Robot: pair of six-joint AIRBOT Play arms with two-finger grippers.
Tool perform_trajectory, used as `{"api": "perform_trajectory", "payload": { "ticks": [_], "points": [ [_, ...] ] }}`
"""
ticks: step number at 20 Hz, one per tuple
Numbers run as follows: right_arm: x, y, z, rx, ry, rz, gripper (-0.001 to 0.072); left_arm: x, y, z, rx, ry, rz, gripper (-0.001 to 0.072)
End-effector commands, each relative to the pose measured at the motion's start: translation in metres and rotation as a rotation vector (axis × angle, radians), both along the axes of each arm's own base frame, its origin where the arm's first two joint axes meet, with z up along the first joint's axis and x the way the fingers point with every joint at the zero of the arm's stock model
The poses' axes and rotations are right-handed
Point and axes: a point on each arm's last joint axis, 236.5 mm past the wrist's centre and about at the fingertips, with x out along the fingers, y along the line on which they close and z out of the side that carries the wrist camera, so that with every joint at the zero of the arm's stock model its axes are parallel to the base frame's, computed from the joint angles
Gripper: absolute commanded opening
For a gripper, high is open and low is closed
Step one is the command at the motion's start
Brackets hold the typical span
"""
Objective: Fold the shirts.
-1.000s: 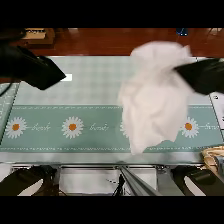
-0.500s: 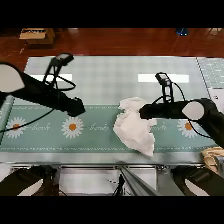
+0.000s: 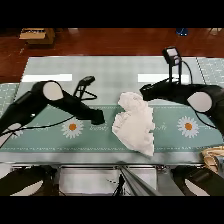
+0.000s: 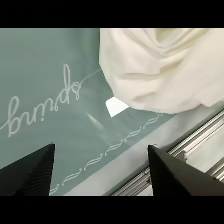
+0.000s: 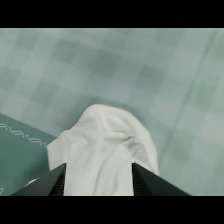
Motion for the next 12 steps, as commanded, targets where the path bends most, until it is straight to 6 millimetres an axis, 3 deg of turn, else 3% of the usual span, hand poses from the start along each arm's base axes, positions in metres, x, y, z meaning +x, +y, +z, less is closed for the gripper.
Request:
{"api": "perform_trajectory", "payload": {
  "ticks": [1,5,7,9,12],
  "points": [
    [0.023,-0.068,0.030,-0.168,-0.073,-0.116,0.0483,-0.028,-0.025,-0.032,0.026,0.083,-0.101,0.0716],
    [0.017,-0.175,0.010,-0.187,0.071,-0.361,0.0484,-0.052,-0.033,-0.052,0.043,0.109,-0.155,0.0715],
    [0.007,-0.207,0.003,-0.168,0.125,-0.407,0.0484,-0.056,-0.033,-0.064,0.027,0.105,-0.152,0.0715],
    [0.004,-0.222,0.001,-0.074,0.148,-0.465,0.0484,-0.052,-0.044,-0.069,-0.048,0.086,-0.112,0.0712],
    [0.003,-0.216,-0.002,0.050,0.156,-0.459,0.0484,-0.034,-0.067,-0.058,-0.209,0.052,-0.029,0.0712]
  ]
}}
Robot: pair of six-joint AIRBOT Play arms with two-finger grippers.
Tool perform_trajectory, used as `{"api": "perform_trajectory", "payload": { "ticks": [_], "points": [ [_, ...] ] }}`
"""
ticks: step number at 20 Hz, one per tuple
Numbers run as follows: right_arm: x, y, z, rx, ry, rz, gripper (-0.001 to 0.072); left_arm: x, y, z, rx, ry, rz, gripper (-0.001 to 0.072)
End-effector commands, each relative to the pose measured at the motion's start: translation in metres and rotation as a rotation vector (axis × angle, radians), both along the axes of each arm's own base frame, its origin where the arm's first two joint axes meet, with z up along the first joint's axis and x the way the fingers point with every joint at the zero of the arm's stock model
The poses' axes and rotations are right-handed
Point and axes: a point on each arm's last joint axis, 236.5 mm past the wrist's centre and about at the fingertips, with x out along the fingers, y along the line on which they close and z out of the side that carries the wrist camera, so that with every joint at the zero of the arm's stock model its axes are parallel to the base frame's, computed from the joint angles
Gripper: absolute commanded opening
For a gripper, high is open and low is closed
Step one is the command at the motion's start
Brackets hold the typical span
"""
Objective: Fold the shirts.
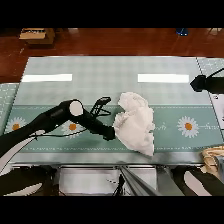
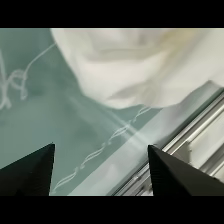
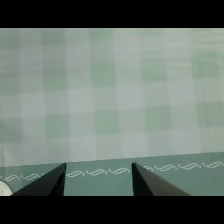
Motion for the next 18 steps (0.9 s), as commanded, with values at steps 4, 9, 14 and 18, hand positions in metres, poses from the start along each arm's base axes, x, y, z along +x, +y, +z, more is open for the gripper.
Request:
{"api": "perform_trajectory", "payload": {
  "ticks": [4,9,14,18],
  "points": [
    [-0.013,0.000,-0.018,0.139,0.040,-0.012,0.0484,0.037,-0.018,-0.003,-0.138,-0.067,0.141,0.0707],
    [-0.030,0.009,-0.036,0.157,0.124,0.017,0.0484,0.049,-0.004,-0.028,-0.100,-0.040,0.171,0.0567],
    [-0.033,0.027,-0.033,0.236,0.133,0.043,0.0484,0.042,-0.035,-0.024,-0.260,0.041,0.165,0.0471],
    [-0.046,0.056,-0.030,0.333,0.177,0.122,0.0484,0.047,-0.055,-0.012,-0.397,0.069,0.191,0.0339]
  ]
}}
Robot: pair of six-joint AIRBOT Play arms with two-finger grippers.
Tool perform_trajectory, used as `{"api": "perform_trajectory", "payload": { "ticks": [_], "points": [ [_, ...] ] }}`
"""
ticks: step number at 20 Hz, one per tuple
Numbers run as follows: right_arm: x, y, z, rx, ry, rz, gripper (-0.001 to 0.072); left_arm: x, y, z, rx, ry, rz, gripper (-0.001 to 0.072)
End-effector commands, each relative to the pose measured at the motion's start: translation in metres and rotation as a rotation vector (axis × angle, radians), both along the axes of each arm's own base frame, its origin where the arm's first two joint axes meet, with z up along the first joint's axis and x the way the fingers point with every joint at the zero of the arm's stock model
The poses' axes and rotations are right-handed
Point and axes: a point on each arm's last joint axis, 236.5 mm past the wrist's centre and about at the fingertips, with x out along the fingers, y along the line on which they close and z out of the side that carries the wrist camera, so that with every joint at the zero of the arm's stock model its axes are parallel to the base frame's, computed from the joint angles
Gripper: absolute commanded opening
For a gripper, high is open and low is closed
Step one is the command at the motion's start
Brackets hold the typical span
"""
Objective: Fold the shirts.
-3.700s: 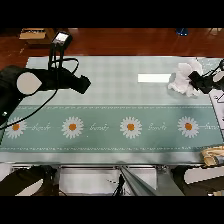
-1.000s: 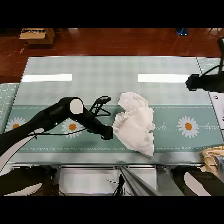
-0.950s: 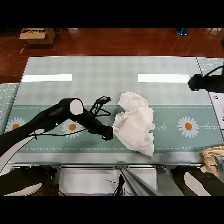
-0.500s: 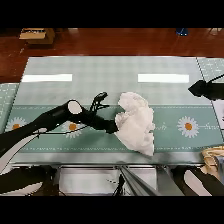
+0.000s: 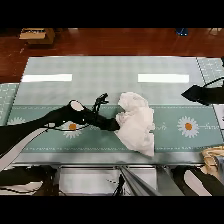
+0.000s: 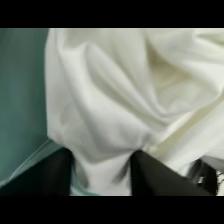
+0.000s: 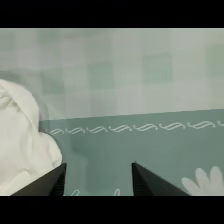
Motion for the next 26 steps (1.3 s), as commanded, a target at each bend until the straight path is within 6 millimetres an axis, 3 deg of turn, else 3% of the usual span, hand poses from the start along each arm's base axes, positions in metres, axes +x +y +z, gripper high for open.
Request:
{"api": "perform_trajectory", "payload": {
  "ticks": [1,2,3,6,8,12,13,15,18,21,24,26],
  "points": [
    [-0.015,0.025,0.000,0.088,0.049,0.072,0.0484,0.001,-0.017,0.011,-0.118,0.027,0.010,0.0148],
    [-0.022,0.030,-0.005,0.105,0.075,0.089,0.0485,-0.002,-0.017,0.011,-0.123,0.037,0.001,0.0060],
    [-0.031,0.037,-0.012,0.131,0.105,0.111,0.0487,-0.005,-0.017,0.012,-0.130,0.046,-0.008,0.0028],
    [-0.060,0.072,-0.039,0.269,0.205,0.164,0.0582,-0.009,-0.017,0.016,-0.143,0.059,-0.022,0.0028],
    [-0.077,0.098,-0.055,0.334,0.253,0.201,0.0581,-0.008,-0.017,0.016,-0.145,0.060,-0.021,0.0028],
    [-0.079,0.151,-0.053,0.400,0.204,0.302,0.0578,-0.009,-0.017,0.016,-0.145,0.061,-0.022,0.0028],
    [-0.077,0.161,-0.052,0.395,0.185,0.319,0.0556,-0.009,-0.017,0.016,-0.145,0.061,-0.022,0.0028],
    [-0.074,0.174,-0.055,0.370,0.167,0.328,0.0442,-0.008,-0.017,0.016,-0.145,0.060,-0.021,0.0028],
    [-0.069,0.188,-0.055,0.360,0.144,0.313,0.0365,-0.008,-0.017,0.016,-0.145,0.060,-0.022,0.0028],
    [-0.062,0.187,-0.053,0.360,0.123,0.294,0.0024,-0.006,-0.015,0.017,-0.148,0.058,-0.017,0.0027],
    [-0.055,0.180,-0.030,0.356,0.082,0.322,0.0024,0.013,-0.006,0.042,-0.180,0.000,0.024,0.0025],
    [-0.040,0.163,0.007,0.329,0.000,0.330,0.0024,0.042,0.013,0.082,-0.227,-0.099,0.092,0.0025]
  ]
}}
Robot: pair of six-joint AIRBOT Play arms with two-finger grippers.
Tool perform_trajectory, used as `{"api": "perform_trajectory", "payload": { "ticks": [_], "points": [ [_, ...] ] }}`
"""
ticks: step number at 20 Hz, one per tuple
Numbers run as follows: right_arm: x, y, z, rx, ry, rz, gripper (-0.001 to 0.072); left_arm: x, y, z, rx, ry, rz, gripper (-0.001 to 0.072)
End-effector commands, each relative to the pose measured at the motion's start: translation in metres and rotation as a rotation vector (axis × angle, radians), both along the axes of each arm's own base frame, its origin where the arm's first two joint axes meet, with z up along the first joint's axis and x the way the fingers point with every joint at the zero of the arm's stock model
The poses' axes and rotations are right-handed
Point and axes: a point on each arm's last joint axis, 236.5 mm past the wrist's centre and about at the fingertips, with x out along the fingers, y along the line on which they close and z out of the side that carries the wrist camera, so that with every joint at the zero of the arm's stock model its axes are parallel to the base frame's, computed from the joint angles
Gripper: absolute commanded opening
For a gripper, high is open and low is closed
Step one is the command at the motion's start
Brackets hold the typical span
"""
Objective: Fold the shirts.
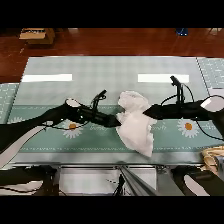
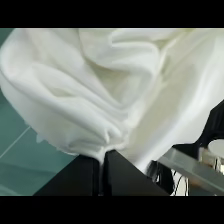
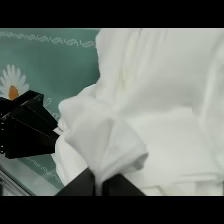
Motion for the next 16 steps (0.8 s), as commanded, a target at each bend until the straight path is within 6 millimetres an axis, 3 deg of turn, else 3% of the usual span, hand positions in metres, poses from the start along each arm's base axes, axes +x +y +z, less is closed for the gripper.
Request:
{"api": "perform_trajectory", "payload": {
  "ticks": [1,5,7,10,16],
  "points": [
    [0.021,-0.027,0.059,-0.029,-0.136,-0.014,0.0024,0.039,0.030,0.061,-0.068,-0.138,0.109,0.0025],
    [0.044,-0.079,0.169,-0.099,-0.413,-0.139,0.0023,0.081,0.112,0.191,-0.175,-0.418,0.342,0.0025],
    [0.043,-0.090,0.212,-0.104,-0.495,-0.196,0.0023,0.082,0.149,0.253,-0.208,-0.544,0.457,0.0025],
    [0.035,-0.083,0.257,-0.067,-0.590,-0.199,0.0023,0.056,0.168,0.334,-0.256,-0.724,0.491,0.0025],
    [0.004,-0.067,0.342,-0.056,-0.787,-0.164,0.0023,-0.027,0.161,0.498,-0.369,-1.073,0.433,0.0025]
  ]
}}
